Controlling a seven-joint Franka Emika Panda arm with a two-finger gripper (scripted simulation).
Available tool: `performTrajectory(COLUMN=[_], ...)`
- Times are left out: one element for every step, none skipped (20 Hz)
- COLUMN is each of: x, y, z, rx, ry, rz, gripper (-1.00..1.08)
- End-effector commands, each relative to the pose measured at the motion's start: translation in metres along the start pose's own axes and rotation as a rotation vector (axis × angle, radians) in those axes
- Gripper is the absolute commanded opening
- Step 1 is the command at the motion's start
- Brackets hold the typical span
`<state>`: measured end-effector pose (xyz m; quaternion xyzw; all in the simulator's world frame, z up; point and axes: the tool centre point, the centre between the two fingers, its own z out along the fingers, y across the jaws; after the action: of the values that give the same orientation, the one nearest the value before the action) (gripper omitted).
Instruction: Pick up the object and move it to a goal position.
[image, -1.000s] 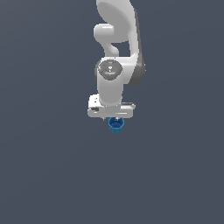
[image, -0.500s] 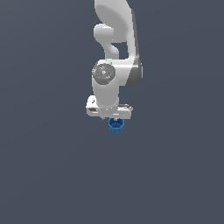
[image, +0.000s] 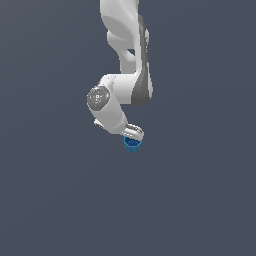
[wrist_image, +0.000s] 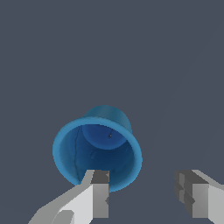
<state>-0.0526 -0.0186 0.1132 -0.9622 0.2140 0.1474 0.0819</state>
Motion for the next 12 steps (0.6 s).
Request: performTrajectory(x=[-0.004,-0.005,-0.007,-0.008,-0.01,-0.011,-0.012,-0.014,-0.015,-0.016,-0.017,-0.017], y=[0.004,0.005,0.006,0.007,0.008,0.008,0.008,0.009,0.009,0.008,0.008,0.008], z=[0.008,0.01,0.013,0.015,0.018,0.02,0.021,0.023,0.024,0.026,0.026,0.027], rx=[0.048,0.068,0.088,0.107,0.127,0.146,0.165,0.184,0.201,0.217,0.232,0.247], ry=[-0.059,-0.084,-0.109,-0.134,-0.16,-0.186,-0.212,-0.237,-0.261,-0.283,-0.305,-0.325], rz=[0.101,0.141,0.181,0.221,0.259,0.298,0.335,0.371,0.404,0.435,0.463,0.489], gripper=[0.28,0.28,0.28,0.28,0.28,0.28,0.28,0.28,0.28,0.28,0.28,0.28])
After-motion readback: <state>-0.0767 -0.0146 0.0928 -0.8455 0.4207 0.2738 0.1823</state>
